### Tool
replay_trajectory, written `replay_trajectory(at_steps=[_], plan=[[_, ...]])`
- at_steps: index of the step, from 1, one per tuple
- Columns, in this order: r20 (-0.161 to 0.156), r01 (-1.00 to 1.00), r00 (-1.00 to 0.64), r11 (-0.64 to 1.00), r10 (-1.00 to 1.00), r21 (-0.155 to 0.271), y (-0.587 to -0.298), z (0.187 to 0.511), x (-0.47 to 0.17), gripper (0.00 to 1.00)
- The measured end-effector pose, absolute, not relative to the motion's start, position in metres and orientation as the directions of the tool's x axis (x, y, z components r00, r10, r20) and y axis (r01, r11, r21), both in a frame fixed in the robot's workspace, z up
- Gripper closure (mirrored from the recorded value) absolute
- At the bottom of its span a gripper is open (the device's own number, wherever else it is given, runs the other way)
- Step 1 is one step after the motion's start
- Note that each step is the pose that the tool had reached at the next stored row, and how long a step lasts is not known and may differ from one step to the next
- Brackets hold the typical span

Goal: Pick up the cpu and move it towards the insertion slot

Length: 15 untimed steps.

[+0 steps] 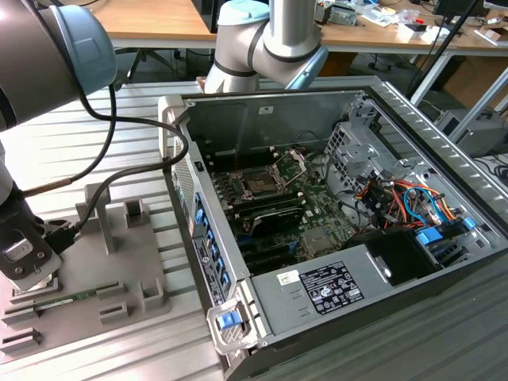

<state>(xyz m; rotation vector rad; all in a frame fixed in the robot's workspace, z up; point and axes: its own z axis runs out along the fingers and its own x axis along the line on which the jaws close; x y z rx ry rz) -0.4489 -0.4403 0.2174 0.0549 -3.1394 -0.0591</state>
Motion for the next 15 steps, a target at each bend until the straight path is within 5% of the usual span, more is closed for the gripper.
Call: replay_trajectory(at_steps=[3, 6, 15], plan=[[0.001, -0.035, -0.999, 0.999, -0.035, 0.038, -0.4403, 0.2174, -0.4489, 0.52], [0.001, -0.035, -0.999, 0.999, -0.035, 0.038, -0.4403, 0.2173, -0.4489, 0.40], [0.001, -0.035, -0.999, 0.999, -0.035, 0.038, -0.4403, 0.2164, -0.4489, 0.40]])
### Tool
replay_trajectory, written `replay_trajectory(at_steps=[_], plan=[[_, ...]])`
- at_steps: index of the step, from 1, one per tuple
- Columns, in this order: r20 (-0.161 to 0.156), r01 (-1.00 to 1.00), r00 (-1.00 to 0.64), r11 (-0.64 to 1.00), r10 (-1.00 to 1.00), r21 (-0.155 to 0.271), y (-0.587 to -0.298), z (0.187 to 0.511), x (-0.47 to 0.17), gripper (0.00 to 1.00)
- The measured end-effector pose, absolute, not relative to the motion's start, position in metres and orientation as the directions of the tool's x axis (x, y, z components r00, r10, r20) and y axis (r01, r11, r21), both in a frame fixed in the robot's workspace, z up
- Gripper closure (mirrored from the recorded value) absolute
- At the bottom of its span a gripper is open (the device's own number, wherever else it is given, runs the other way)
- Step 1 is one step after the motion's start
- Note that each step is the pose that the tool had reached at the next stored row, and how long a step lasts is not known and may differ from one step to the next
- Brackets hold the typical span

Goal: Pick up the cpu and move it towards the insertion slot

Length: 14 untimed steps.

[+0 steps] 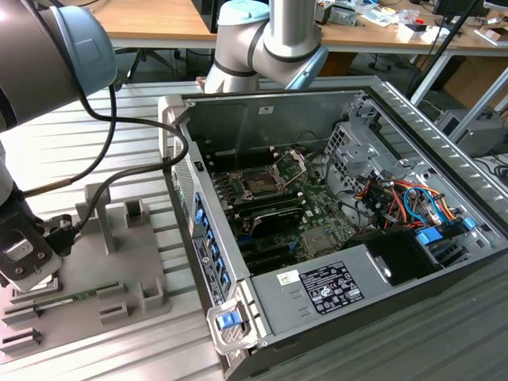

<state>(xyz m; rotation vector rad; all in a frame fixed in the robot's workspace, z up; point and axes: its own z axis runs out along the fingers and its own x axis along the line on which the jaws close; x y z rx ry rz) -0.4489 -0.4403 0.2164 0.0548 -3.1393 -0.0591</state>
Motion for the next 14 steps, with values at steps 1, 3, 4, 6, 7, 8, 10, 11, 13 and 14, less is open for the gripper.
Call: replay_trajectory(at_steps=[1, 3, 4, 6, 7, 8, 10, 11, 13, 14], plan=[[0.001, -0.035, -0.999, 0.999, -0.035, 0.038, -0.4403, 0.2160, -0.4489, 0.40], [0.000, -0.035, -0.999, 0.999, -0.035, 0.038, -0.4403, 0.2155, -0.4489, 0.40], [0.001, -0.035, -0.999, 0.999, -0.035, 0.038, -0.4403, 0.2153, -0.4489, 0.40], [0.001, -0.035, -0.999, 0.999, -0.035, 0.038, -0.4403, 0.2149, -0.4489, 0.40], [0.000, -0.035, -0.999, 0.999, -0.035, 0.038, -0.4403, 0.2146, -0.4489, 0.40], [0.001, -0.035, -0.999, 0.999, -0.035, 0.038, -0.4403, 0.2143, -0.4489, 0.40], [0.001, -0.035, -0.999, 0.999, -0.035, 0.038, -0.4403, 0.2141, -0.4489, 0.40], [0.001, -0.035, -0.999, 0.999, -0.035, 0.038, -0.4403, 0.2139, -0.4489, 0.40], [0.001, -0.035, -0.999, 0.999, -0.035, 0.038, -0.4403, 0.2137, -0.4489, 0.40], [0.001, -0.035, -0.999, 0.999, -0.035, 0.038, -0.4403, 0.2135, -0.4489, 0.40]])
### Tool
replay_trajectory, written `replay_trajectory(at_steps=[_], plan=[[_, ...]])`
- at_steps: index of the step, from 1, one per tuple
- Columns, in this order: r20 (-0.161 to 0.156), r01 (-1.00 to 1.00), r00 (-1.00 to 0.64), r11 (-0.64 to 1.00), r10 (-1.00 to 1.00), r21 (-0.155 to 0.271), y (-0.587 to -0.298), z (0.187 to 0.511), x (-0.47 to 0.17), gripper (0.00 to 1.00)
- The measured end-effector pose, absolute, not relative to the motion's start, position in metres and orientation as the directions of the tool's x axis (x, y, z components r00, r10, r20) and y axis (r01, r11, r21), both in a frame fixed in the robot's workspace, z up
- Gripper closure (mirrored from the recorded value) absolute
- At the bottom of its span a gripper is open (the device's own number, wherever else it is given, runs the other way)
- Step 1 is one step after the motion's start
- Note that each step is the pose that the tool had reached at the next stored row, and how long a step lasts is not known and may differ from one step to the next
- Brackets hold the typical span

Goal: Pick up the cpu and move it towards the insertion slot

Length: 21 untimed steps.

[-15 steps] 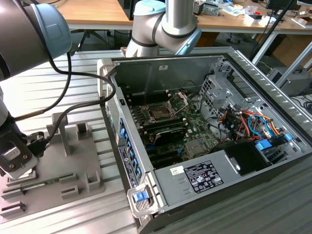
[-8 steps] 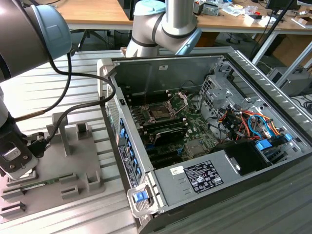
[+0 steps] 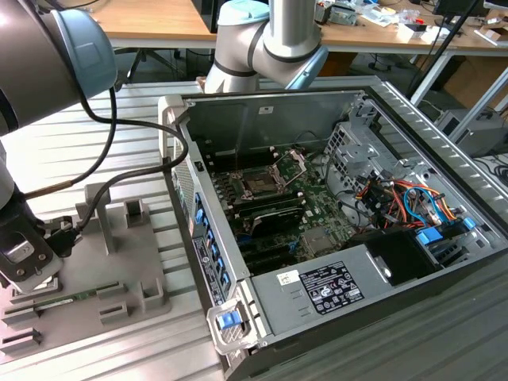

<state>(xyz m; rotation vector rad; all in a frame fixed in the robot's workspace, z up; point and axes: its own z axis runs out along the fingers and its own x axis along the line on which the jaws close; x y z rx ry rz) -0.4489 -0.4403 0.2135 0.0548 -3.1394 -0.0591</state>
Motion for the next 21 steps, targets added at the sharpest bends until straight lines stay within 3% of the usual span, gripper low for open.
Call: replay_trajectory(at_steps=[21], plan=[[0.001, -0.035, -0.999, 0.999, -0.035, 0.037, -0.4399, 0.2046, -0.4489, 0.40]])
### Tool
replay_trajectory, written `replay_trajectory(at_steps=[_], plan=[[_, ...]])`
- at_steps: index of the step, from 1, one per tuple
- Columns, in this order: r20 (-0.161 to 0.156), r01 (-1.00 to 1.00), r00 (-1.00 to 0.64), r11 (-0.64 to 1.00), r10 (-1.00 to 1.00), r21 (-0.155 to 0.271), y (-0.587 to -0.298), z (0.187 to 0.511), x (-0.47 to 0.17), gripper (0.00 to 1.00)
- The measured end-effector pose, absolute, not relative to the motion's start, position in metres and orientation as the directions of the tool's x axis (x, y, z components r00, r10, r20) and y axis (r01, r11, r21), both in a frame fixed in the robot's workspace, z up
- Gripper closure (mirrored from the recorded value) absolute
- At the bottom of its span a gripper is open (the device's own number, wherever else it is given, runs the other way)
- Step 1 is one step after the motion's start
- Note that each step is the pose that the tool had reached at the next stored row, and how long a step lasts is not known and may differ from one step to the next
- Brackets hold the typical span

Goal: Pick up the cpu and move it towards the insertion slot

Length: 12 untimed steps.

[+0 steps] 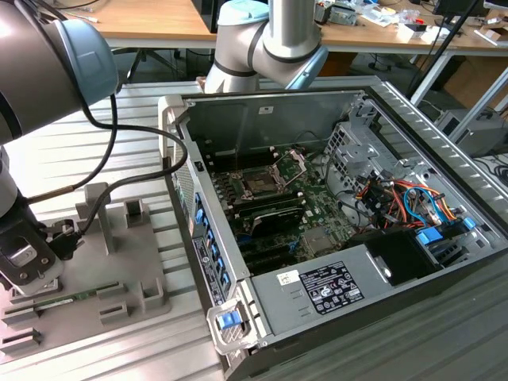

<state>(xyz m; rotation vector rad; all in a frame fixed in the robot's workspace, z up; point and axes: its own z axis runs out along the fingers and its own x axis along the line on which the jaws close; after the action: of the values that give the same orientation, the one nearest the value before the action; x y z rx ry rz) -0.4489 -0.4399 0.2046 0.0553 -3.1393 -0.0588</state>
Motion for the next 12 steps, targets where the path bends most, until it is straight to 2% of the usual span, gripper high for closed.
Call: replay_trajectory(at_steps=[12], plan=[[0.001, -0.039, -0.999, 0.999, -0.039, 0.036, -0.4324, 0.1955, -0.4489, 0.40]])
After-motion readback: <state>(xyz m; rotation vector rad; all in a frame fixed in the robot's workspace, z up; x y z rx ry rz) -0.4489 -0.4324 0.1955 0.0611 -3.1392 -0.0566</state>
